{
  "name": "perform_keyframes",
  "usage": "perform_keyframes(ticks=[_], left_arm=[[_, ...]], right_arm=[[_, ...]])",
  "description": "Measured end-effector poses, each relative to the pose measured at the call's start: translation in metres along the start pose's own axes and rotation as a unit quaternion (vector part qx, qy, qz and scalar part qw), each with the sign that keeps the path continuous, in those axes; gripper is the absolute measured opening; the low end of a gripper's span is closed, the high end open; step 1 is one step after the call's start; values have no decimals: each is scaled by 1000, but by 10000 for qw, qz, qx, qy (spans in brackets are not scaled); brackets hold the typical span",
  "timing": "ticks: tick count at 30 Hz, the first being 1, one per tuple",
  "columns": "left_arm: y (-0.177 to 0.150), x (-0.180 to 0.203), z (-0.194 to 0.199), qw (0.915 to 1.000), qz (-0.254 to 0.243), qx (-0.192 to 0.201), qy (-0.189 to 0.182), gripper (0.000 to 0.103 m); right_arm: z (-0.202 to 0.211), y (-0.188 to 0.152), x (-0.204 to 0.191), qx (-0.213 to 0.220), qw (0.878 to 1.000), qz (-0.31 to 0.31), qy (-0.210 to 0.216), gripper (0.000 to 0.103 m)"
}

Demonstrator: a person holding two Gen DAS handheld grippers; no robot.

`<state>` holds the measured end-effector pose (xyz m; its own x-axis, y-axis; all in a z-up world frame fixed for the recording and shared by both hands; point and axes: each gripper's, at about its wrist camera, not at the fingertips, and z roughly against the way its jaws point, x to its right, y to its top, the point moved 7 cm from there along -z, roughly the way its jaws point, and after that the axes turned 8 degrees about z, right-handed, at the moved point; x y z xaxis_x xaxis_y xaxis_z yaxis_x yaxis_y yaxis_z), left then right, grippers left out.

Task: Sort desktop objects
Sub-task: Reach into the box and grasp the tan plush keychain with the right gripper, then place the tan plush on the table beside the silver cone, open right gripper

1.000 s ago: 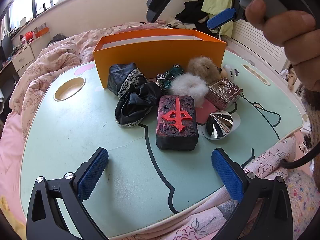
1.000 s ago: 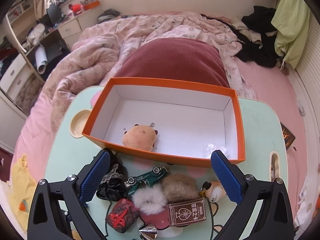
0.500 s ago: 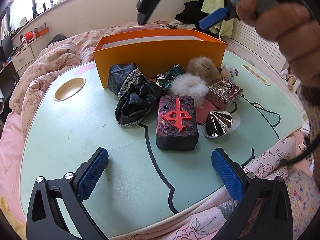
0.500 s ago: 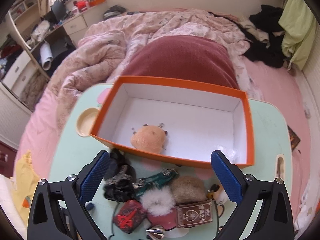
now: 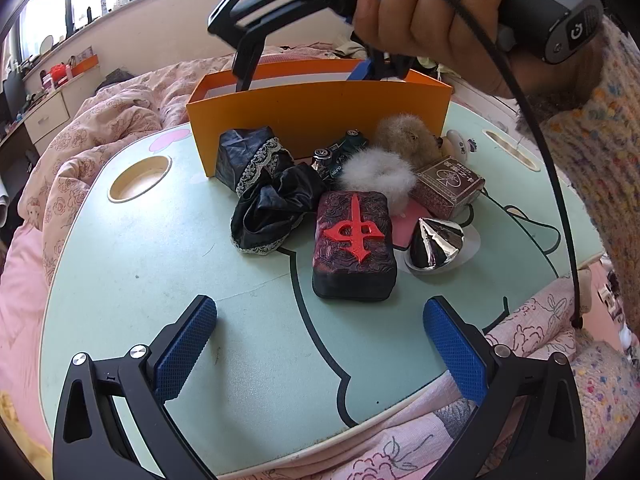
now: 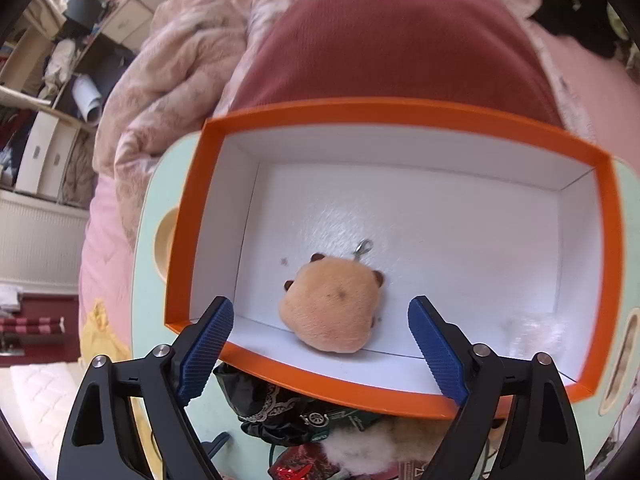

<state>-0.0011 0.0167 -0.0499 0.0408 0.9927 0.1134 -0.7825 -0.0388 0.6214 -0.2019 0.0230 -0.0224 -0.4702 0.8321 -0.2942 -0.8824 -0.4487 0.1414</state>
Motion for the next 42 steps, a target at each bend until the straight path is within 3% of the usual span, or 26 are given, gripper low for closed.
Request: perform_keyframes(ticks=[3,4,6,12,14,17,20,22,25,30,35,42], left_arm=[[0,0,0,10000,3,-2,3,103],[0,0,0,10000,7,-8,4,103],[1,1,-1,10000,17,-8,-5,103],[2,2,-2,10000,18,8,1,103],[2,2,-3,10000,25,13,-8,103],[2,1,-3,10000,31,17,-9,103],[2,1,-3,10000,32,19,-8,103],[3,0,-3,10000,36,19,-5,103],[3,-3,-3,9999,101,39,52,103],[8,-11,-6,9996,206,79,165,102],[20,-10,-12,9998,146,125,114,83],[29,-9,-21,9997,163,119,108,81]], right_arm=[[-20,-8,-1,-441,9987,48,267,80],[-19,-7,0,-383,9989,106,230,75],[-17,-10,6,-392,9989,172,-172,46],[1,-9,18,-276,9995,53,136,41],[36,-4,23,229,9993,37,290,41],[106,-13,28,1094,9936,261,93,41],[153,-48,32,1589,9856,561,-115,42],[163,-78,37,1752,9823,650,-106,42],[151,-126,56,1756,9826,600,-109,42],[90,-170,85,1468,9886,267,-210,42],[64,-179,79,1508,9865,378,-514,45],[50,-176,53,1607,9825,692,-643,46]])
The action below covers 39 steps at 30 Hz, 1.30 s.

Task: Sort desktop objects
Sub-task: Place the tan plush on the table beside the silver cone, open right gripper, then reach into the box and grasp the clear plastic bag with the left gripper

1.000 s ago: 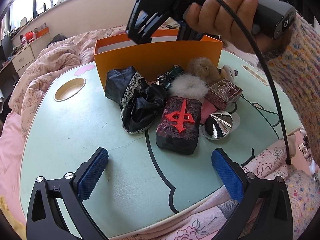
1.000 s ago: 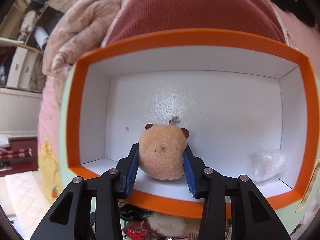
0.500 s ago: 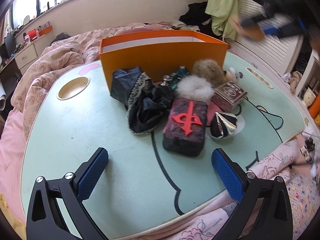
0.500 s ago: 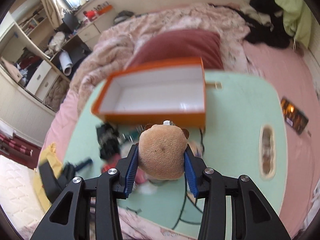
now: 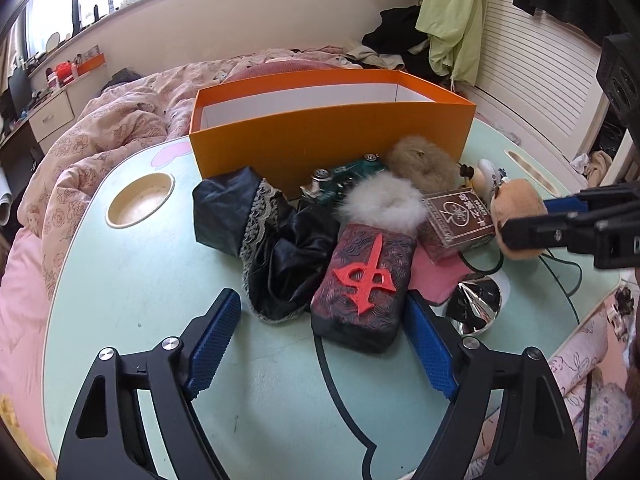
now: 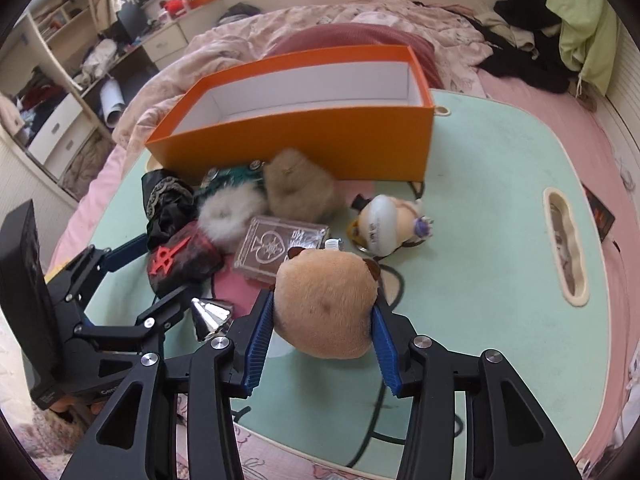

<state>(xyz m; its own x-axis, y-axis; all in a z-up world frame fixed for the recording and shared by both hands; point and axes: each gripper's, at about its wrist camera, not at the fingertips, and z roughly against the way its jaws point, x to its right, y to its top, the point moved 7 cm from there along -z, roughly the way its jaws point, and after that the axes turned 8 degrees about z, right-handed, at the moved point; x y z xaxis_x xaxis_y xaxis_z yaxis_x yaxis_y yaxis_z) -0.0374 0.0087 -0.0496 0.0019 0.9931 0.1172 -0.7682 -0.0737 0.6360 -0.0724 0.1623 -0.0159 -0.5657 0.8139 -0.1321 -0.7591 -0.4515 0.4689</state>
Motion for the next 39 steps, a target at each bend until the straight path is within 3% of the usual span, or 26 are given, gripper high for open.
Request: perform_keyframes(ticks=[5,7,8,10,12,15,18,21,23,27,34,37,39], left_arm=[[-2,-6,8,9995,231,97,-195,79],[-4,-9,13,9990,347,125,-253,79],[-5,-10,15,9988,387,147,-276,79],[-7,-11,20,9983,437,192,-348,79],[-8,-12,24,9978,493,217,-382,79],[-13,-17,24,9975,607,171,-315,80],[-16,-22,25,9973,692,180,-142,81],[-19,-20,22,9985,530,150,44,83],[-21,-12,18,9992,211,111,321,86],[-23,-8,17,9997,136,87,177,88],[-22,-10,17,9996,131,-11,248,92],[-6,-11,28,9988,114,-66,464,92],[19,-3,45,9996,201,-5,194,92]], right_arm=[[8,-4,-3,372,9991,-37,-218,46],[13,-7,-8,526,9984,37,-187,55],[14,-8,-10,587,9978,113,-285,65],[17,-11,-11,762,9935,281,-794,74],[21,-17,-11,865,9872,381,-1285,90],[23,-32,-18,972,9827,511,-1490,93],[16,-47,-19,706,9809,630,-1700,94],[7,-51,-10,501,9855,505,-1541,103],[1,-52,-1,402,9931,179,-1088,103],[1,-49,6,567,9919,141,-1124,103],[0,-48,5,586,9919,151,-1113,103],[0,-48,5,585,9919,151,-1114,103],[0,-48,5,588,9919,152,-1116,103]])
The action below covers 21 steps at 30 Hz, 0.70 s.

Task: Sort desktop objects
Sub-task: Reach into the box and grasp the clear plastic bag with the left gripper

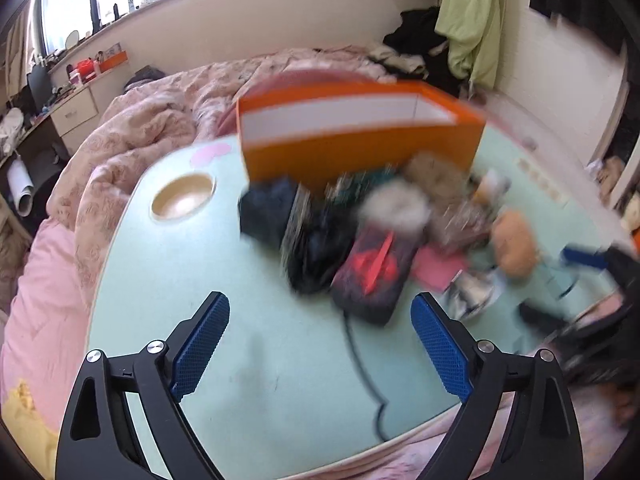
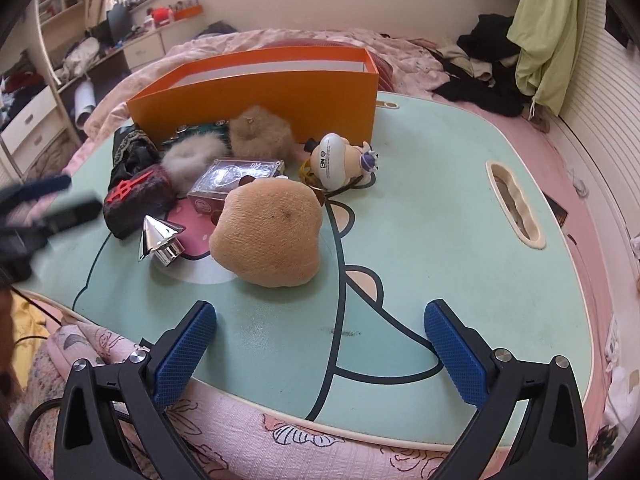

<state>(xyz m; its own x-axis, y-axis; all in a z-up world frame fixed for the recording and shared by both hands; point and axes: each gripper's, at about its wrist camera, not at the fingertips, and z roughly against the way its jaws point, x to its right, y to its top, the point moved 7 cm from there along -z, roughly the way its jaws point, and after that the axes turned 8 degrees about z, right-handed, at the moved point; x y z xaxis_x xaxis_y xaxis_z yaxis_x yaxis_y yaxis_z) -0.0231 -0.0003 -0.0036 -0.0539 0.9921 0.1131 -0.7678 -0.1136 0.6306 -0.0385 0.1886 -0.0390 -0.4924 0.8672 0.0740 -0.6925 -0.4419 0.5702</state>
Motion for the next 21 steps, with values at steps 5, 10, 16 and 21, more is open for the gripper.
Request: perform_keyframes(ticks=[5,10,16,21], left_arm=[[91,34,21,9973,251,20,-688,92],[147,59,-36,9974,487,-512,-165,92],[135,82,-99,9880,694,-1346,-296,92],[129,86,-109,9881,617,-1399,-151,92]], right_arm=[[0,0,0,3,10000,-2,2,103],[0,1,-4,25,10000,1,8,103],[4,0,-4,32,10000,-1,11,103],[3,-1,-3,33,10000,2,12,103]])
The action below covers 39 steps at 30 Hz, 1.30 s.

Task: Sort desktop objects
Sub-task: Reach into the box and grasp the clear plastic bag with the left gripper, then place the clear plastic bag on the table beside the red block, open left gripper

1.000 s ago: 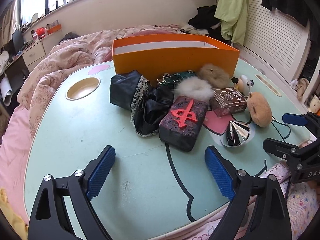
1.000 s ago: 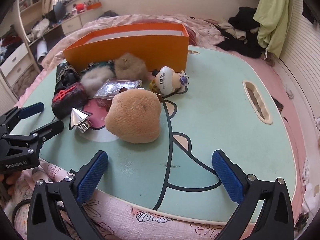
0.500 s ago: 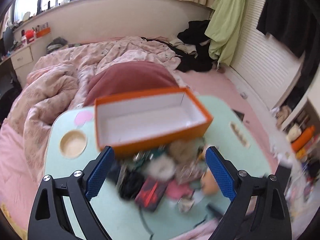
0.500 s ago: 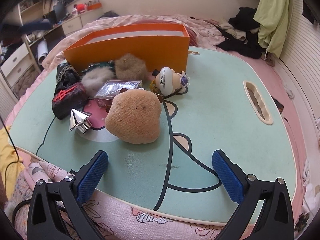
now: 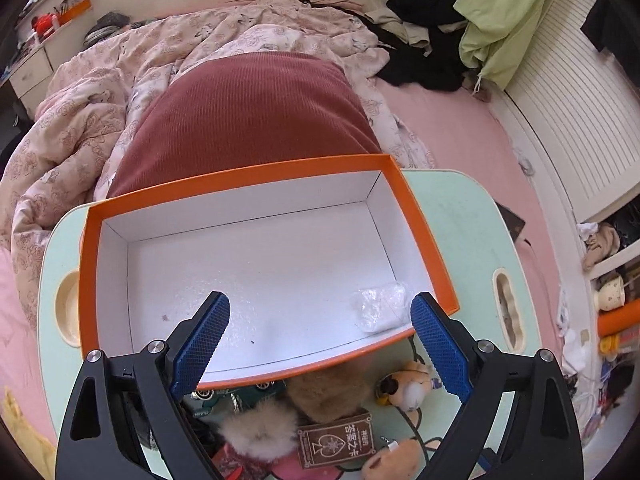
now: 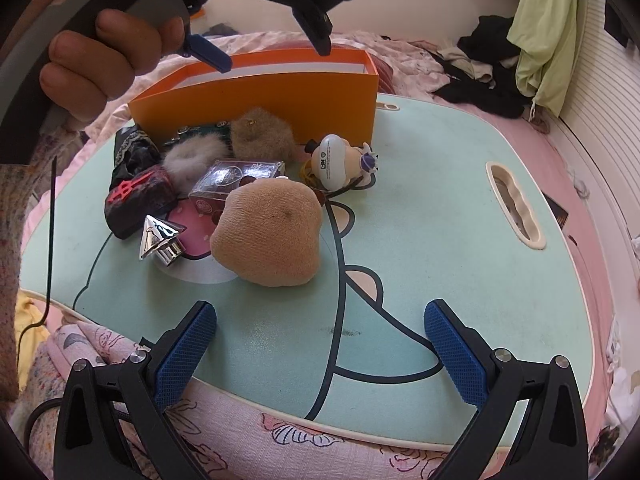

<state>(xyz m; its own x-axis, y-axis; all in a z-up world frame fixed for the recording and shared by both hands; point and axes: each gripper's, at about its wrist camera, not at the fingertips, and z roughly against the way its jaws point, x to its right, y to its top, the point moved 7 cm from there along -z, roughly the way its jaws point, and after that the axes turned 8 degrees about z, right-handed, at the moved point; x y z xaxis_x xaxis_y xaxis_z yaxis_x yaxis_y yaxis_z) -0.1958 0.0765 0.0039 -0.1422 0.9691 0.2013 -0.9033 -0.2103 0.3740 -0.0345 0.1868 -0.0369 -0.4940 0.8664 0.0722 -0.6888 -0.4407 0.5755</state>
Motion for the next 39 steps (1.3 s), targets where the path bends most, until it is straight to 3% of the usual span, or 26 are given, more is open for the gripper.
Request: perform_keyframes(ticks=[7,9,11,15,17,21,25,31,34,36,39], left_arm=[[3,1,-9,9996,114,-218,-105,92],[5,4,-13,9990,130,-381,-214,88],[8,8,-19,9978,143,-576,-306,78],[8,14,-34,9913,220,-1128,-644,73],[6,18,-39,9880,226,-1326,-753,63],[2,21,-45,9868,226,-1423,-741,63],[-2,28,-49,9812,356,-1609,-1001,63],[-5,31,-62,9853,17,-1616,-553,62],[-6,29,-63,9904,-226,-1348,-183,46],[-10,31,-60,9891,-246,-1384,-436,31],[-12,28,-57,9906,-405,-1260,-333,27]], right_arm=[[0,0,0,2,10000,1,0,103],[0,0,0,3,10000,0,1,103],[0,0,0,3,10000,0,1,103],[0,-1,0,4,10000,1,1,103],[0,-1,0,5,10000,0,2,103],[0,-1,0,5,10000,0,0,103],[0,-1,0,7,10000,0,2,103],[0,-1,0,4,10000,-2,3,103],[0,-1,0,12,10000,-8,11,103],[0,-1,-1,15,10000,-4,6,103],[0,-1,-1,17,10000,-8,7,103]])
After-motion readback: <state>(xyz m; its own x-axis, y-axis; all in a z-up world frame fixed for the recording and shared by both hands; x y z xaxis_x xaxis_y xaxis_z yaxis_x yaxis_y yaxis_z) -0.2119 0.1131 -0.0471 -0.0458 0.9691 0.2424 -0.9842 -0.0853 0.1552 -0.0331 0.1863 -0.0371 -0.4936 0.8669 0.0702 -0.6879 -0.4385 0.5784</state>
